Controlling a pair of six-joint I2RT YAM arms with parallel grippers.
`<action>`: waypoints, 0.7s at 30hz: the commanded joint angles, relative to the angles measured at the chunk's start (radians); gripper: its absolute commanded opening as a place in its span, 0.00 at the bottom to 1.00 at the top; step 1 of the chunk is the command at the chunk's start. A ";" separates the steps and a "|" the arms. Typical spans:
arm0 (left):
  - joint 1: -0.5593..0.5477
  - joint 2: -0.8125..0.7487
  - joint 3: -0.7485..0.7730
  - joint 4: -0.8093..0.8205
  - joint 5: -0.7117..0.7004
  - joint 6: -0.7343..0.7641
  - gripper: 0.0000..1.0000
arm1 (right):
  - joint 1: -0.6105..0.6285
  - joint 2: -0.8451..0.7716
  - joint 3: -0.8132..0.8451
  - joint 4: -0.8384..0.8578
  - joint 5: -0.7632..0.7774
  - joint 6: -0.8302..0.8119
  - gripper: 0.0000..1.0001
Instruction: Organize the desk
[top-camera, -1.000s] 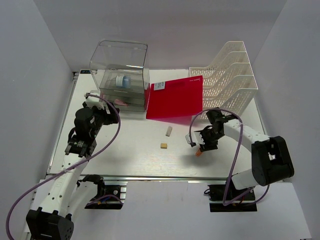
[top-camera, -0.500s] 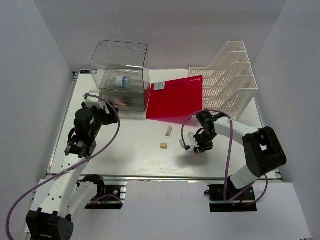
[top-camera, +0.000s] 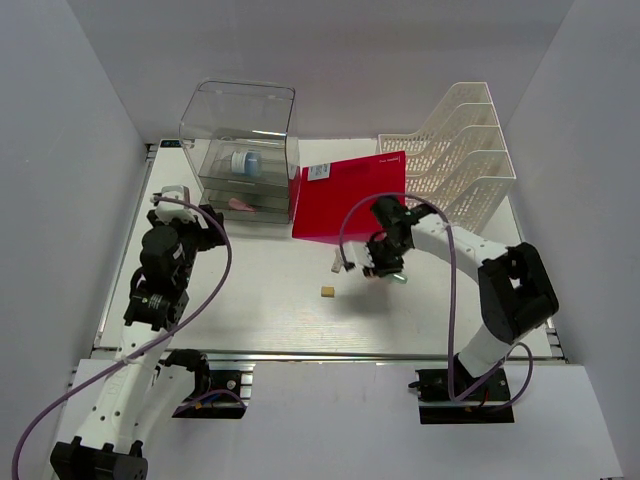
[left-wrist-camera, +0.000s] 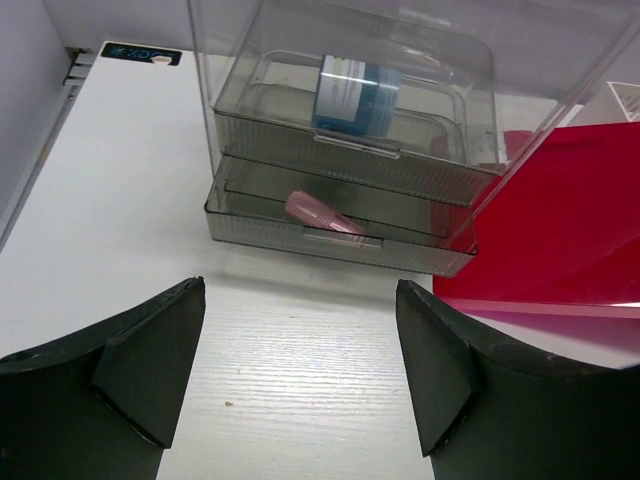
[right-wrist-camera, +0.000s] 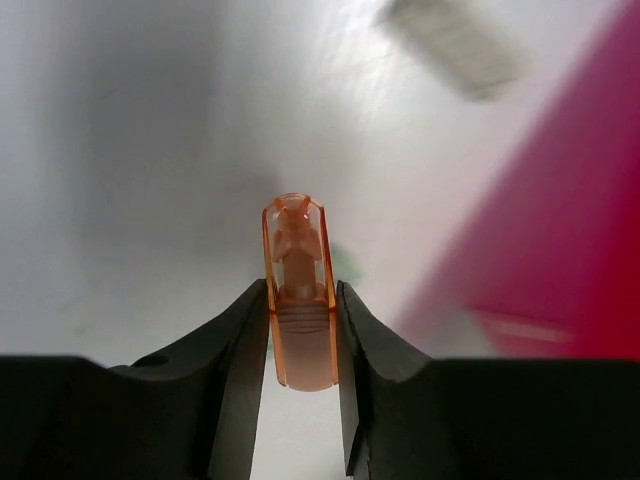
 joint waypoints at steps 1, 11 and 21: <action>-0.003 -0.036 -0.021 0.002 -0.080 -0.009 0.87 | 0.033 0.039 0.127 0.082 -0.041 0.190 0.00; -0.003 -0.036 -0.024 0.001 -0.125 -0.014 0.87 | 0.208 0.267 0.554 0.320 0.104 0.670 0.00; -0.003 -0.029 -0.024 -0.001 -0.146 -0.014 0.87 | 0.301 0.393 0.687 0.599 0.216 0.774 0.00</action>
